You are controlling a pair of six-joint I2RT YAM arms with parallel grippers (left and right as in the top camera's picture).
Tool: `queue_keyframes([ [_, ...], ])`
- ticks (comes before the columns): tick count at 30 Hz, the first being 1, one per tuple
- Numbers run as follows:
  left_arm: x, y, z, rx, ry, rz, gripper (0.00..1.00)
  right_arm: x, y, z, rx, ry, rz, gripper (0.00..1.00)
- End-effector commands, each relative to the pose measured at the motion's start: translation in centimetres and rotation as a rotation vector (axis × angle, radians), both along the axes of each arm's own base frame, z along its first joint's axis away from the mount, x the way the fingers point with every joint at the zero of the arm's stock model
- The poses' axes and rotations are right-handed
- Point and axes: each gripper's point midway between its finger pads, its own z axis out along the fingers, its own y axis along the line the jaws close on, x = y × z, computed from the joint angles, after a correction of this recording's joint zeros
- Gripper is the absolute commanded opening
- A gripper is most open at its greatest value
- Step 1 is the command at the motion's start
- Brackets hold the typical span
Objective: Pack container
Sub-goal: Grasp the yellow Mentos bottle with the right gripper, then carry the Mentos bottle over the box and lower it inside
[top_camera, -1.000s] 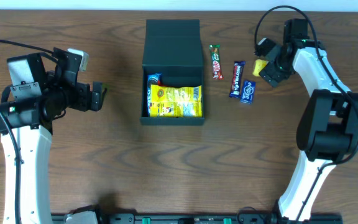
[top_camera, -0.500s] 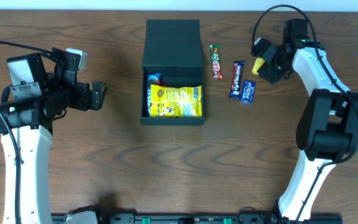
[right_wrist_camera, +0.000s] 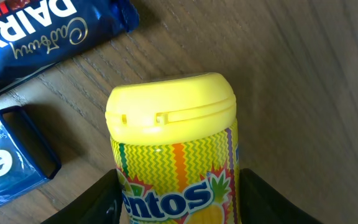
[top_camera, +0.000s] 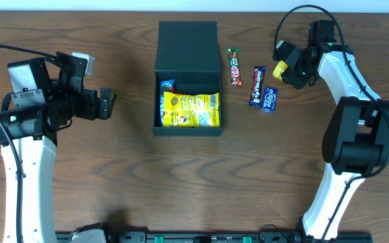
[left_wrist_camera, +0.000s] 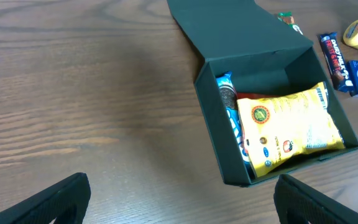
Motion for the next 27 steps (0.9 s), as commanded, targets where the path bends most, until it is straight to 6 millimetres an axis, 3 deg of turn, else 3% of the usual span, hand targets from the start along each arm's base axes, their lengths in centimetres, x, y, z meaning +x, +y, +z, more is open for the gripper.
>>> queue_keyframes([
  [1, 0.0, 0.1, 0.4, -0.001, -0.01, 0.005, 0.95, -0.8, 0.3, -1.6, 0.028, 0.051, -0.03, 0.45],
  [10, 0.0, 0.1, 0.4, -0.001, -0.01, 0.005, 0.95, -0.7, 1.5, -1.5, 0.04, 0.049, -0.044, 0.34],
  [20, 0.0, 0.0, 0.4, -0.004, -0.009, 0.007, 0.95, 0.1, 3.8, -1.3, 0.071, 0.026, -0.086, 0.11],
  [22, 0.0, 0.0, 0.4, -0.004, -0.009, 0.007, 0.95, 0.5, 4.3, -0.9, 0.089, 0.013, -0.122, 0.01],
  [27, 0.0, 0.0, 0.4, -0.004, -0.009, 0.007, 0.96, 2.0, 5.7, 1.6, 0.149, -0.042, -0.223, 0.01],
])
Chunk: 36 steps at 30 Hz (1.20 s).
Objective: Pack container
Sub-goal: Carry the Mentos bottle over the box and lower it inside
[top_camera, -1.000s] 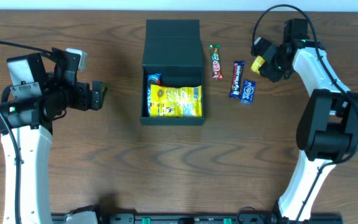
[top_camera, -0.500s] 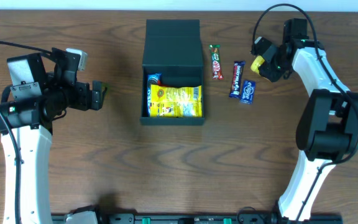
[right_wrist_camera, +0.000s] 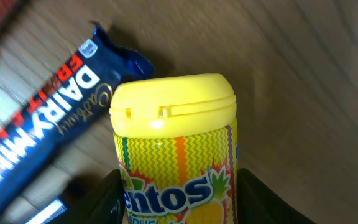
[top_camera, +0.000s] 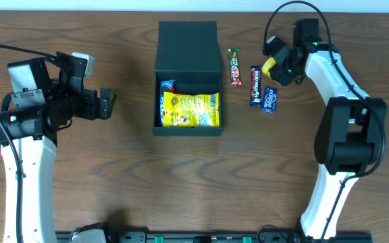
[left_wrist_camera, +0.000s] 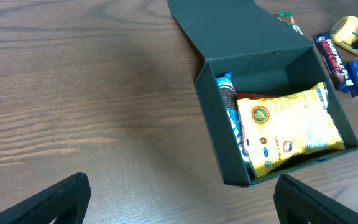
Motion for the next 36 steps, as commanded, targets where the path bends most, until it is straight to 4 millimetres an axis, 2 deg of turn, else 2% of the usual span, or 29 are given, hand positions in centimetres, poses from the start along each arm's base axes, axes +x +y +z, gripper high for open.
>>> queue_keyframes([
  [1, 0.0, 0.0, 0.4, -0.003, -0.009, 0.006, 0.95, 1.6, 2.0, 2.2, 0.078, -0.047, -0.074, 0.01],
  [5, 0.0, 0.0, 0.4, -0.004, -0.009, 0.006, 0.95, 2.9, 4.1, 6.7, 0.088, -0.143, -0.031, 0.01],
  [8, 0.0, 0.1, 0.4, -0.003, -0.009, 0.006, 0.95, 3.5, 6.5, 11.1, 0.095, -0.238, 0.034, 0.01],
  [11, 0.0, 0.1, 0.4, -0.002, -0.009, 0.006, 0.95, 2.8, 10.4, 14.7, 0.12, -0.309, 0.191, 0.01],
  [14, 0.0, 0.1, 0.4, 0.001, -0.011, 0.004, 0.95, 0.5, 15.2, 16.5, 0.181, -0.327, 0.404, 0.01],
  [15, 0.0, 0.1, 0.4, 0.006, -0.013, -0.001, 0.96, -0.7, 17.1, 16.6, 0.214, -0.311, 0.486, 0.01],
  [17, 0.0, 0.1, 0.4, 0.012, -0.016, -0.008, 0.95, -2.7, 19.5, 16.3, 0.255, -0.273, 0.579, 0.01],
  [23, 0.0, 0.1, 0.4, 0.024, -0.023, -0.022, 0.95, -6.5, 23.1, 14.1, 0.242, -0.168, 0.738, 0.01],
  [29, 0.0, 0.1, 0.4, 0.029, -0.025, -0.028, 0.95, -7.4, 24.7, 11.9, 0.22, -0.13, 0.807, 0.01],
  [36, 0.0, 0.1, 0.4, 0.034, -0.028, -0.033, 0.95, -6.9, 24.5, 8.4, 0.179, -0.071, 0.798, 0.01],
])
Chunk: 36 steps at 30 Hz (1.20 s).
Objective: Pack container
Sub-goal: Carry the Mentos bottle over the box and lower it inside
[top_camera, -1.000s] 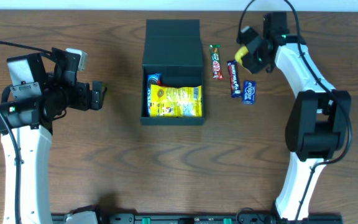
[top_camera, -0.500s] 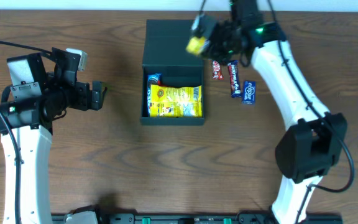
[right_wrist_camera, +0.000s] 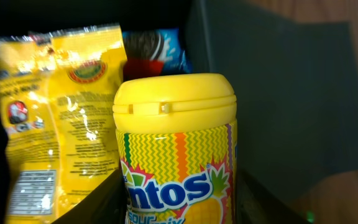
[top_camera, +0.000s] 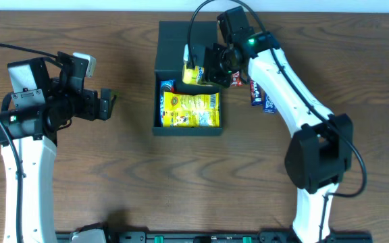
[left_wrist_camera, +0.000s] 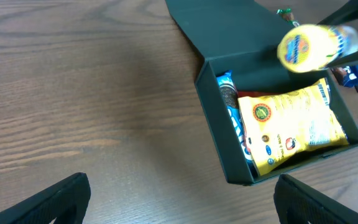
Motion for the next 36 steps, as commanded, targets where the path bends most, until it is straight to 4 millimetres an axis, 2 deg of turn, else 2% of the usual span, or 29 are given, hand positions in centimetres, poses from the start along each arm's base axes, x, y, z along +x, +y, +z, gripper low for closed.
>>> queue_keyframes([
  [1, 0.0, 0.1, 0.4, 0.014, -0.017, -0.012, 0.95, 0.2, 0.6, -1.0, -0.009, -0.006, 0.028, 0.01],
  [7, 0.0, 0.1, 0.4, 0.019, -0.02, -0.016, 0.95, 1.0, 0.8, -1.6, -0.007, -0.025, 0.024, 0.01],
  [18, 0.0, 0.1, 0.4, 0.024, -0.023, -0.022, 0.96, 0.8, 0.3, -2.3, -0.037, -0.004, 0.012, 0.03],
  [20, 0.0, 0.1, 0.4, 0.023, -0.023, -0.022, 0.95, 0.9, -0.1, -2.5, -0.06, -0.007, 0.002, 0.16],
  [21, 0.0, 0.1, 0.4, 0.023, -0.023, -0.022, 0.95, 1.0, -0.3, -2.6, -0.069, -0.008, -0.01, 0.41],
  [22, 0.0, 0.1, 0.4, 0.023, -0.023, -0.022, 0.96, 1.1, -0.3, -2.6, -0.072, -0.009, -0.016, 0.54],
  [24, 0.0, 0.1, 0.4, 0.023, -0.023, -0.022, 0.96, 1.1, -0.4, -2.6, -0.079, -0.012, -0.019, 0.99],
  [31, 0.0, 0.1, 0.4, 0.023, -0.022, -0.022, 0.95, 1.5, -0.5, -2.4, -0.076, -0.018, -0.046, 0.99],
  [36, 0.0, 0.1, 0.4, 0.023, -0.022, -0.022, 0.95, 2.1, -0.2, -1.2, -0.047, -0.032, -0.089, 0.99],
])
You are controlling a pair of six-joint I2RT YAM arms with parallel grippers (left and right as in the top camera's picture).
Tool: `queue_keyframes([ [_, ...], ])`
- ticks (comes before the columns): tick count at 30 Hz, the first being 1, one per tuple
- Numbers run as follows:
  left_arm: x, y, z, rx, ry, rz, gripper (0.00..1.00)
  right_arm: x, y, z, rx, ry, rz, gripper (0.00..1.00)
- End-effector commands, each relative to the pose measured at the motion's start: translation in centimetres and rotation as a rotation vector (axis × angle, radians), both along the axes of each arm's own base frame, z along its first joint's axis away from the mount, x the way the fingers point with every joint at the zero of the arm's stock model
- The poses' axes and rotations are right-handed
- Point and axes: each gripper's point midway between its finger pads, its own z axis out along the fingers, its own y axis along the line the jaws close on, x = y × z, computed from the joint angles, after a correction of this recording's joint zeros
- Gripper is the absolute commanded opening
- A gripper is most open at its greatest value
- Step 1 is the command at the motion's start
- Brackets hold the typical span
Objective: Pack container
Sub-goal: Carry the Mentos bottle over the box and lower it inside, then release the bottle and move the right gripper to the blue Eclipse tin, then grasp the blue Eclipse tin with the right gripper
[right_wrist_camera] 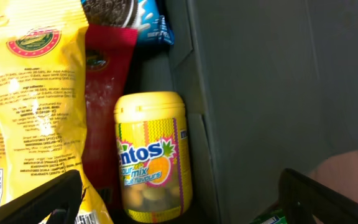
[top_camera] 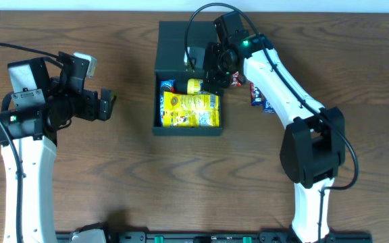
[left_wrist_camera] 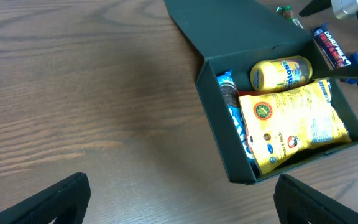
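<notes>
The dark green box [top_camera: 157, 108] stands open at mid-table, its lid [top_camera: 188, 44] folded back. Inside lie a yellow snack bag [top_camera: 189, 111], an Oreo pack [top_camera: 167, 86] and the yellow Mentos bottle [top_camera: 194, 86], on its side at the box's far end [right_wrist_camera: 152, 155] [left_wrist_camera: 280, 73]. My right gripper [right_wrist_camera: 185, 205] hovers open just above the bottle, holding nothing. A KitKat bar [top_camera: 234, 75], a Dairy Milk bar [top_camera: 254, 94] and a small blue pack [top_camera: 269, 106] lie right of the box, partly under the right arm. My left gripper [left_wrist_camera: 182, 202] is open over bare table left of the box.
The wooden table [top_camera: 113, 175] carries nothing else. The right arm [top_camera: 282, 88] reaches across the loose bars toward the box. The left arm [top_camera: 26, 115] stands at the left edge.
The right gripper has opened and let go of the Mentos bottle, which now lies on its side in the box's far end beside the snack bag. The left arm has not moved.
The right gripper held the Mentos bottle over the table right of the loose bars. Then it held it above the Dairy Milk bar, then over the open box. Now the bottle lies in the box and the gripper is open above it.
</notes>
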Motion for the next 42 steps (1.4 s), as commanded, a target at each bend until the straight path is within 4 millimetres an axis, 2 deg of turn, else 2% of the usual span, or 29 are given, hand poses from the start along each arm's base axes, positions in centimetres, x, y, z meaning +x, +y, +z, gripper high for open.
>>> queue_keyframes([
  [1, 0.0, 0.1, 0.4, 0.01, -0.015, -0.006, 0.96, 0.7, 0.8, 1.6, 0.036, -0.022, -0.047, 0.99],
  [5, 0.0, 0.1, 0.3, 0.012, -0.014, -0.004, 0.95, 2.4, 0.2, 4.3, 0.07, -0.072, -0.192, 0.99],
  [7, 0.0, 0.1, 0.3, 0.011, -0.013, -0.004, 0.95, 3.9, -1.4, 5.5, 0.073, -0.097, -0.362, 0.99],
  [9, -0.1, 0.1, 0.3, 0.011, -0.011, -0.004, 0.95, 5.0, -3.3, 5.9, 0.06, -0.108, -0.509, 0.99],
  [12, -0.1, 0.1, 0.3, 0.011, -0.01, -0.004, 0.95, 5.9, -6.4, 5.7, 0.045, -0.096, -0.679, 0.99],
  [15, -0.1, 0.1, 0.3, 0.011, -0.01, -0.004, 0.95, 5.9, -9.4, 5.0, 0.053, -0.034, -0.815, 0.99],
  [18, -0.1, 0.1, 0.3, 0.011, -0.009, -0.004, 0.95, 5.8, -13.4, 4.4, 0.068, 0.039, -0.984, 0.99],
  [22, -0.1, 0.1, 0.3, 0.01, -0.009, -0.004, 0.95, 4.9, -18.1, 2.9, 0.084, 0.151, -1.138, 0.99],
  [25, -0.1, 0.1, 0.3, 0.01, -0.009, -0.004, 0.95, 3.6, -20.2, 1.4, 0.062, 0.225, -1.181, 0.99],
  [27, -0.1, 0.1, 0.3, 0.01, -0.009, -0.004, 0.95, 2.6, -20.7, 0.3, 0.046, 0.269, -1.202, 0.99],
  [35, -0.1, 0.1, 0.3, 0.01, -0.009, -0.004, 0.95, 0.1, -20.6, -4.2, 0.008, 0.368, -1.249, 0.99],
  [39, -0.2, 0.1, 0.2, 0.01, -0.007, -0.004, 0.95, -0.8, -20.6, -5.9, -0.008, 0.391, -1.255, 0.99],
  [42, -0.2, 0.1, 0.2, 0.01, -0.007, -0.004, 0.95, -1.2, -20.7, -6.7, -0.017, 0.395, -1.257, 0.93],
])
